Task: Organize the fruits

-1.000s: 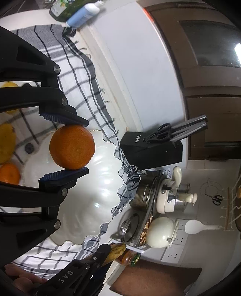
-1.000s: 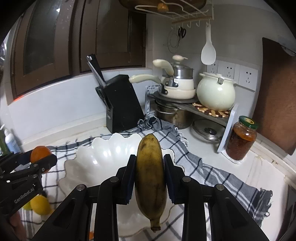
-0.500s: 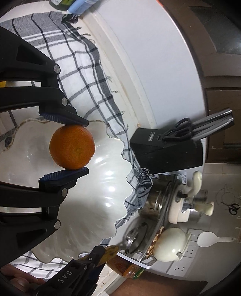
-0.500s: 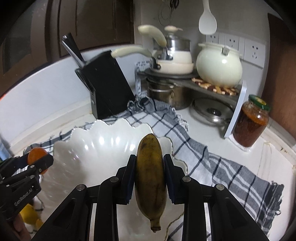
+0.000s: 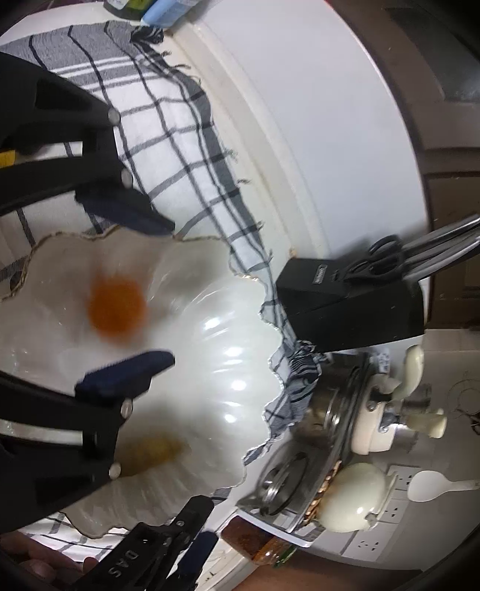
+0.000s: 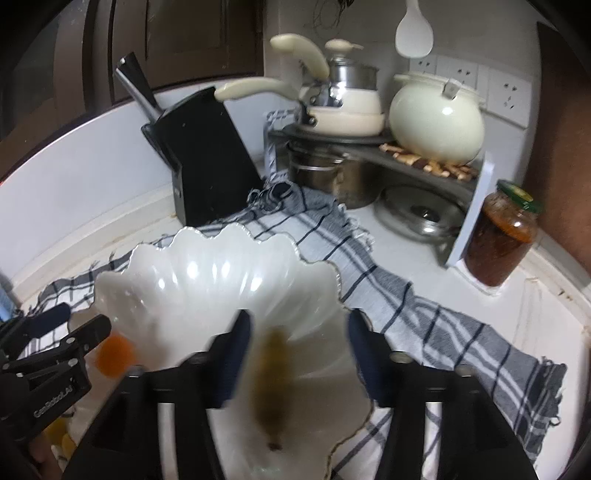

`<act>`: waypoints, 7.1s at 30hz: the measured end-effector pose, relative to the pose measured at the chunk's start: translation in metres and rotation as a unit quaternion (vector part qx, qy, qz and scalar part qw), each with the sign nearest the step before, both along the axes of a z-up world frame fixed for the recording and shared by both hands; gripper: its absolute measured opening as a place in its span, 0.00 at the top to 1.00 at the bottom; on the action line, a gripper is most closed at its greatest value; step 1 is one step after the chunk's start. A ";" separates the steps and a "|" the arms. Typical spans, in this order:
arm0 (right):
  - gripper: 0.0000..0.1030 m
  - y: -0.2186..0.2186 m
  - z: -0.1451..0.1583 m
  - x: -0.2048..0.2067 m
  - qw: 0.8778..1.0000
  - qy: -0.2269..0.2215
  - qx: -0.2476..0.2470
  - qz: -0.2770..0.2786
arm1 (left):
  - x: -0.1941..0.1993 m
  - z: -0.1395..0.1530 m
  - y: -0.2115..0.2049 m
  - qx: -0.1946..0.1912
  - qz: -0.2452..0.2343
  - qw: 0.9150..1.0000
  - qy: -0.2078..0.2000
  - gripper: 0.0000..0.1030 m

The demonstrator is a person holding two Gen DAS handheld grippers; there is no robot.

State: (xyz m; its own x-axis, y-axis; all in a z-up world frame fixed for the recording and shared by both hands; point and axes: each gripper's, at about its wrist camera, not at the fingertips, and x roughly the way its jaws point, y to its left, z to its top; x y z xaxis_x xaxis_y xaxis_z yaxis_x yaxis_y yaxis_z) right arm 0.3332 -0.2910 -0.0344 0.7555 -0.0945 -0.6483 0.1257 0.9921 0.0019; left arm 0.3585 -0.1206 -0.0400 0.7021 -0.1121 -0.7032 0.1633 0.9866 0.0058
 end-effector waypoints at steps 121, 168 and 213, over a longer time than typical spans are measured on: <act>0.18 0.130 -0.059 -0.132 0.998 0.011 0.008 0.067 | -0.167 -0.044 0.152 -0.002 0.115 0.993 -0.007 0.06; 0.54 0.126 -0.061 -0.119 0.995 0.030 0.058 0.079 | -0.121 -0.054 0.132 0.014 0.069 0.997 -0.008 0.15; 0.54 0.117 -0.051 -0.128 0.995 0.024 0.061 0.069 | -0.117 -0.055 0.111 -0.023 0.010 1.000 0.009 0.43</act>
State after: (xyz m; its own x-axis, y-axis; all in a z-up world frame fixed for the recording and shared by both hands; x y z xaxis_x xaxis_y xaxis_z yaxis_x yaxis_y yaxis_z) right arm 0.2047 -0.1740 -0.0853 0.7243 0.0896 -0.6837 -0.0083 0.9926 0.1213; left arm 0.2417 -0.0095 -0.0953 0.6918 -0.1308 -0.7101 0.1435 0.9887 -0.0423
